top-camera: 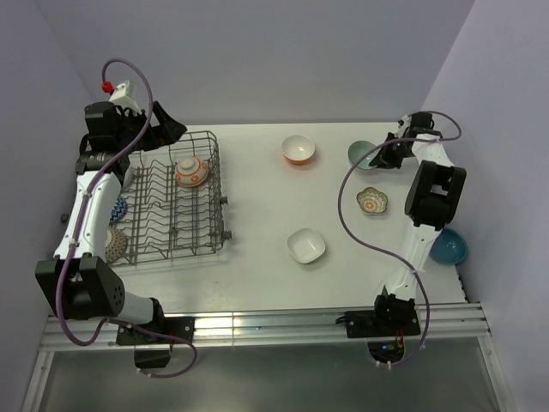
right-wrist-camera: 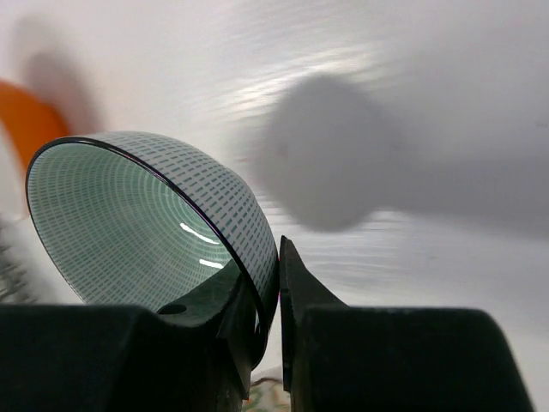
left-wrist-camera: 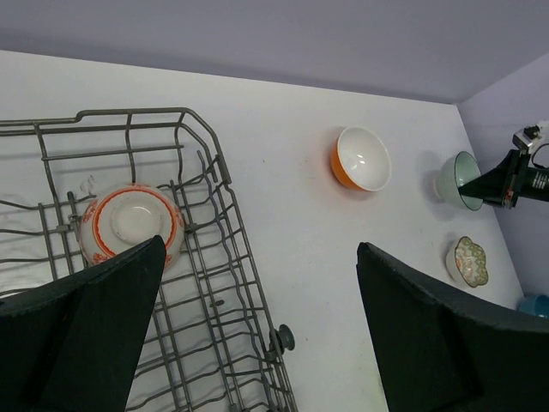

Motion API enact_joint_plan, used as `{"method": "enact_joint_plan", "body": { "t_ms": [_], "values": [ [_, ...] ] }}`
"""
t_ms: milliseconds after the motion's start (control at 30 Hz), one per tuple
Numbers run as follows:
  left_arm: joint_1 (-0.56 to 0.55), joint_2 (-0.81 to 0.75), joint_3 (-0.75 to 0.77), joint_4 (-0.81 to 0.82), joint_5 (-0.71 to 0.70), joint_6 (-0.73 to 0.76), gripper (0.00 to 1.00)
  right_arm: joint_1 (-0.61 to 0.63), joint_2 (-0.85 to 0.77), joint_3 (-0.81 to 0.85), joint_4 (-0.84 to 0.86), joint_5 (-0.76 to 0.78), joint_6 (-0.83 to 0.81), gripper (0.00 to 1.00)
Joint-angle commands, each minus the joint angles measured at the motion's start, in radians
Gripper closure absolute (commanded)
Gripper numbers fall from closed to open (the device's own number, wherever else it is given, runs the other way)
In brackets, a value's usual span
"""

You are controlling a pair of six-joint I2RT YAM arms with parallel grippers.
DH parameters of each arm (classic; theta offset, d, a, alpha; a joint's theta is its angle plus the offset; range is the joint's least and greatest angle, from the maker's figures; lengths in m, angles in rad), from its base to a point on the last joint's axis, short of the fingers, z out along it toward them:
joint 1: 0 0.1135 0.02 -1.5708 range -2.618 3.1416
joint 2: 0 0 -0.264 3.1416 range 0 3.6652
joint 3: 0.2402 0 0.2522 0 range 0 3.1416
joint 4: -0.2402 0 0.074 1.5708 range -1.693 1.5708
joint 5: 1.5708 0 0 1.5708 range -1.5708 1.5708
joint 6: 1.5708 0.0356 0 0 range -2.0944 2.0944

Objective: Load the bowls into the dish rack

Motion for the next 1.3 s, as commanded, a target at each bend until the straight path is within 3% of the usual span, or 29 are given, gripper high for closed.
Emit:
{"method": "enact_joint_plan", "body": {
  "t_ms": [0, 133, 333, 533, 600, 667, 700, 733, 833, 867, 1067, 1167, 1267],
  "values": [
    [0.035, -0.001, 0.037, 0.028, 0.101, -0.021, 0.01, 0.012, -0.166, 0.053, 0.079, -0.219, 0.055, 1.0],
    [0.112, -0.007, 0.008, 0.103, 0.358, -0.098, 0.0, 0.054, -0.274, 0.051, 0.109, -0.285, 0.072, 1.0],
    [0.165, -0.024, 0.006, 0.144, 0.538, -0.114, 0.0, 0.189, -0.447, 0.013, 0.135, -0.216, -0.055, 1.0],
    [0.165, -0.064, -0.061, 0.218, 0.683, -0.195, 0.02, 0.345, -0.658, -0.163, 0.27, -0.176, -0.227, 1.0],
    [0.164, -0.085, -0.117, 0.278, 0.717, -0.29, 0.03, 0.367, -0.69, -0.189, 0.287, -0.225, -0.221, 1.0],
    [0.161, -0.132, -0.225, 0.48, 0.724, -0.394, 0.03, 0.39, -0.698, -0.192, 0.283, -0.34, -0.185, 1.0],
    [0.158, -0.171, -0.306, 0.558, 0.714, -0.504, 0.03, 0.402, -0.689, -0.197, 0.292, -0.386, -0.098, 1.0],
    [0.146, -0.191, -0.343, 0.616, 0.701, -0.549, 0.02, 0.408, -0.683, -0.206, 0.312, -0.493, -0.041, 1.0],
    [0.107, -0.249, -0.455, 0.768, 0.632, -0.674, 0.01, 0.446, -0.683, -0.307, 0.508, -0.621, 0.22, 1.0],
    [0.093, -0.258, -0.479, 0.842, 0.618, -0.747, 0.01, 0.46, -0.69, -0.379, 0.653, -0.636, 0.343, 1.0],
    [-0.015, -0.248, -0.673, 1.205, 0.495, -1.129, 0.01, 0.568, -0.698, -0.548, 1.126, -0.675, 0.707, 1.0],
    [-0.097, -0.235, -0.733, 1.337, 0.402, -1.26, 0.01, 0.601, -0.69, -0.626, 1.391, -0.644, 0.904, 1.0],
    [-0.163, -0.228, -0.764, 1.372, 0.343, -1.284, 0.01, 0.62, -0.666, -0.674, 1.612, -0.623, 1.074, 1.0]
  ]
}}
